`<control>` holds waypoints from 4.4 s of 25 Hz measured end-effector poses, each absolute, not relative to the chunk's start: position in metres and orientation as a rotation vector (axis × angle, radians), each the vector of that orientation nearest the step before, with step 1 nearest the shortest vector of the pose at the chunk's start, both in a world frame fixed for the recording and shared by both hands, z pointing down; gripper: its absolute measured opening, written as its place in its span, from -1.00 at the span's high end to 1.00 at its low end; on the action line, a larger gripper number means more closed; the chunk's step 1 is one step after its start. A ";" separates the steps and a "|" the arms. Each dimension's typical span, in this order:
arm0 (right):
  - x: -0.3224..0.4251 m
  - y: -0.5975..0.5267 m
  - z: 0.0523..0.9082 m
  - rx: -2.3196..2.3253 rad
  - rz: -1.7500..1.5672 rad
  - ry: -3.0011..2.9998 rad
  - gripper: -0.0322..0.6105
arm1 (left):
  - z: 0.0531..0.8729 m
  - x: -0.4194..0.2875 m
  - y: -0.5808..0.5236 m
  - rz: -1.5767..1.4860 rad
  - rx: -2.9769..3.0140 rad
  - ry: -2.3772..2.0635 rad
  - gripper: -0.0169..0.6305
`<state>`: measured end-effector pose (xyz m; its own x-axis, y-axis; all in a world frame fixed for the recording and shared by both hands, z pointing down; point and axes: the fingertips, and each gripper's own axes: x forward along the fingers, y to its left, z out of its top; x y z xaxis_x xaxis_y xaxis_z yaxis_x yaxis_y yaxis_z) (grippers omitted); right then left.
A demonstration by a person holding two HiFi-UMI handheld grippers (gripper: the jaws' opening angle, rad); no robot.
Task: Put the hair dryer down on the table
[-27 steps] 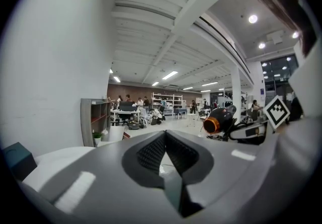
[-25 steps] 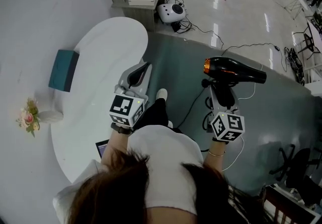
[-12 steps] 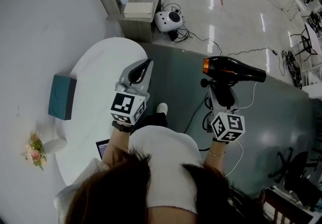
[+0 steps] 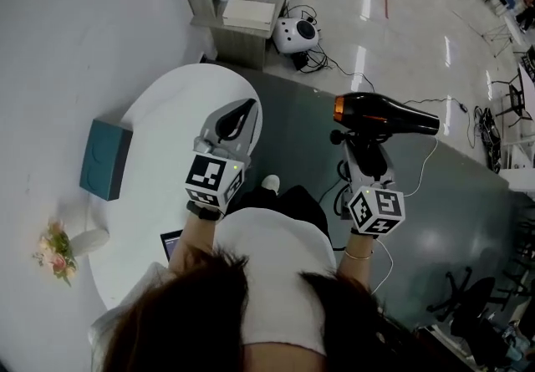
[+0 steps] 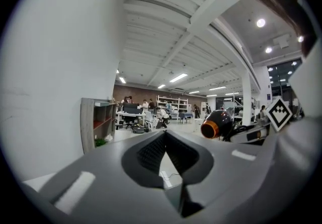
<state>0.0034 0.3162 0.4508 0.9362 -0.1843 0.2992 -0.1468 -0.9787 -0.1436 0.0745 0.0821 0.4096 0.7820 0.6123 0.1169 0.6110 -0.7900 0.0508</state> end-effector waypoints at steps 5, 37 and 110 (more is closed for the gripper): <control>0.046 0.284 0.454 -2.974 -0.520 0.436 0.14 | 0.417 0.092 0.057 0.230 2.979 0.882 0.77; 0.205 -0.100 0.434 -2.033 -0.477 2.517 0.14 | 0.397 0.011 -0.162 0.172 2.784 -1.235 0.77; 0.111 -0.125 0.633 -1.699 -1.268 2.728 0.13 | 0.510 0.028 -0.172 0.294 2.656 -1.049 0.77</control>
